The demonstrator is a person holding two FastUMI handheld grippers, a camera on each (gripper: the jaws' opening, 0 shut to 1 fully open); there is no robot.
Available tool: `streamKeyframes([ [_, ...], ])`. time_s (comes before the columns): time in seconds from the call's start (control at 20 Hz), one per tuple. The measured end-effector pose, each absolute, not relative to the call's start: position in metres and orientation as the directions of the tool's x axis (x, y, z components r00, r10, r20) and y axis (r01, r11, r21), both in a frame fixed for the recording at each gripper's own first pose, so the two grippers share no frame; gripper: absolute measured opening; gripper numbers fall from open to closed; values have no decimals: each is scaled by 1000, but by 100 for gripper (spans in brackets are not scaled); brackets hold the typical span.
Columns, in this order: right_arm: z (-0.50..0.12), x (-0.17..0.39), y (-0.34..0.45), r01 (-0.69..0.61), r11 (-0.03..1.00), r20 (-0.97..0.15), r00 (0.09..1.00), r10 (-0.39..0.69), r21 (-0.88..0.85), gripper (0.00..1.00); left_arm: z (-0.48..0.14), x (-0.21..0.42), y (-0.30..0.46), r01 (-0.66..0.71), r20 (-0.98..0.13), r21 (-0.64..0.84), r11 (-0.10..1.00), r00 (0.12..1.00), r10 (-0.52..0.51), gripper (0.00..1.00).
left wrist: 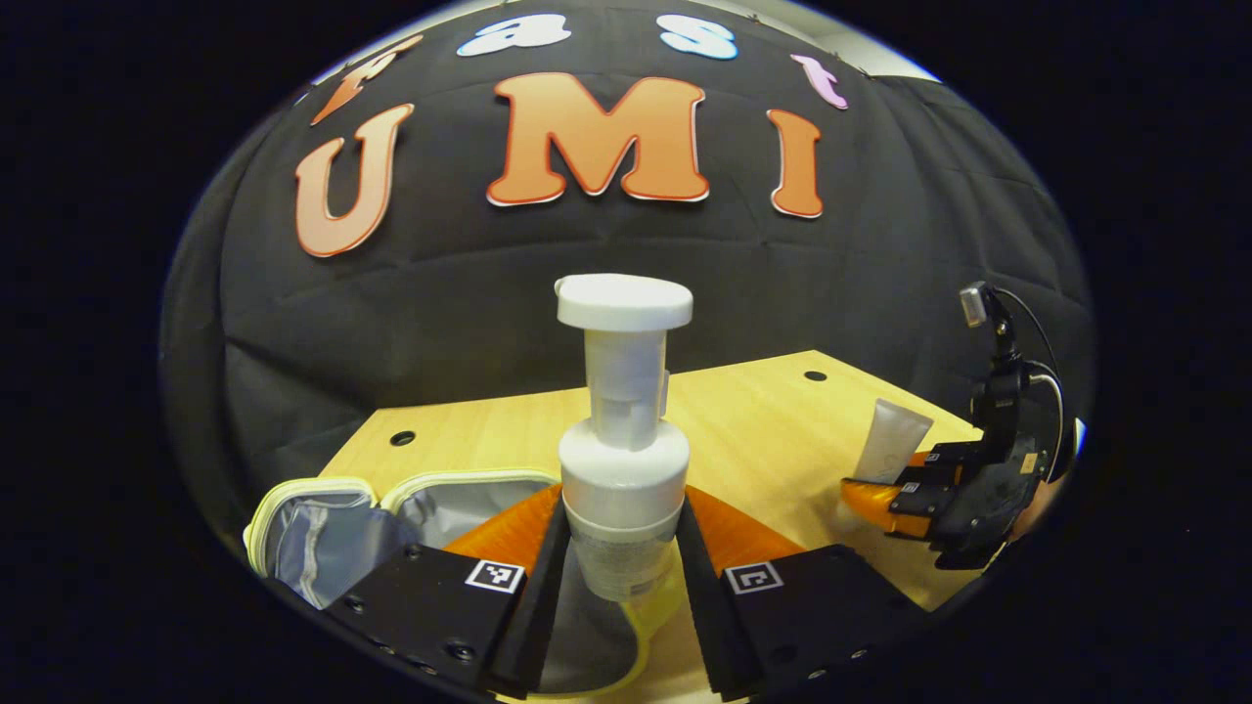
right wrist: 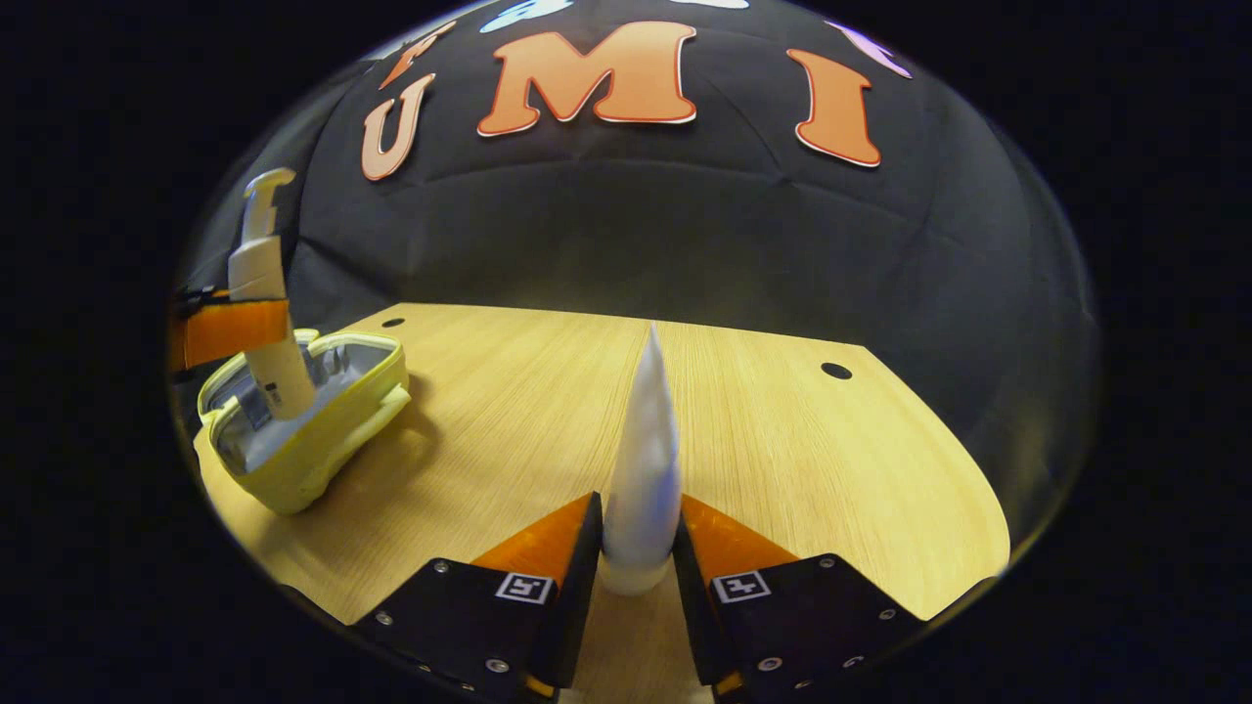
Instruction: First open the suitcase, pack the skin care products into it, and then close the suitcase.
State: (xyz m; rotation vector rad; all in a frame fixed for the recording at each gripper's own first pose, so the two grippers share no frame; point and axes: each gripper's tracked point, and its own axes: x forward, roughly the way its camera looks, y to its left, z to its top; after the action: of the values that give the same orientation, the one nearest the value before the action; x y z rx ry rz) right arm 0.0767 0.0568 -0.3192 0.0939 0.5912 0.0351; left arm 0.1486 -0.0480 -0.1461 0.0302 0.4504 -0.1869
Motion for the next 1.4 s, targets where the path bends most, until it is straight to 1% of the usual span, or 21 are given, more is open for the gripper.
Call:
streamKeyframes([
  [0.05,-315,78,56,4,994,-554,831,59,112,44,-150,147,-40,169,-441,-4,986,884,-153,60],
  [0.1,-310,79,59,4,993,-556,829,64,120,41,-153,144,-31,152,-448,2,988,884,-135,60],
  [0.3,-285,85,65,25,992,-554,831,47,121,34,-156,134,10,127,-484,22,992,869,-101,60],
  [0.35,-285,85,66,36,993,-561,827,32,111,31,-148,131,33,127,-496,16,992,862,-102,60],
  [0.4,-284,85,69,39,993,-570,821,34,115,24,-149,130,39,127,-502,9,992,859,-105,60],
  [0.45,-284,83,72,42,993,-570,821,28,109,25,-150,129,43,135,-507,9,991,855,-111,60],
  [0.5,-282,84,73,44,995,-567,823,17,93,30,-150,128,49,139,-508,19,990,854,-110,60],
  [0.55,-283,83,73,44,995,-573,820,15,88,30,-152,129,54,143,-512,28,989,852,-108,60],
  [0.65,-283,83,67,74,994,-577,817,-14,80,25,-157,127,62,147,-526,25,989,843,-112,60],
  [0.7,-283,84,64,82,992,-580,814,-10,98,23,-159,127,64,148,-533,20,989,838,-114,60],
  [0.85,-286,88,57,126,986,-590,807,-36,113,20,-169,121,72,150,-549,21,988,828,-114,60],
  [0.9,-284,88,57,125,985,-588,808,-34,115,14,-172,120,74,147,-552,22,989,826,-111,60],
  [0.95,-282,86,60,123,984,-592,806,-24,128,18,-175,119,77,147,-563,22,989,819,-110,60],
  [1.15,-265,84,74,91,983,-584,812,18,157,17,-187,118,85,145,-595,11,989,796,-110,60],
  [1.4,-222,92,100,48,977,-552,831,75,206,17,-200,115,95,142,-657,-16,990,745,-117,60],
])
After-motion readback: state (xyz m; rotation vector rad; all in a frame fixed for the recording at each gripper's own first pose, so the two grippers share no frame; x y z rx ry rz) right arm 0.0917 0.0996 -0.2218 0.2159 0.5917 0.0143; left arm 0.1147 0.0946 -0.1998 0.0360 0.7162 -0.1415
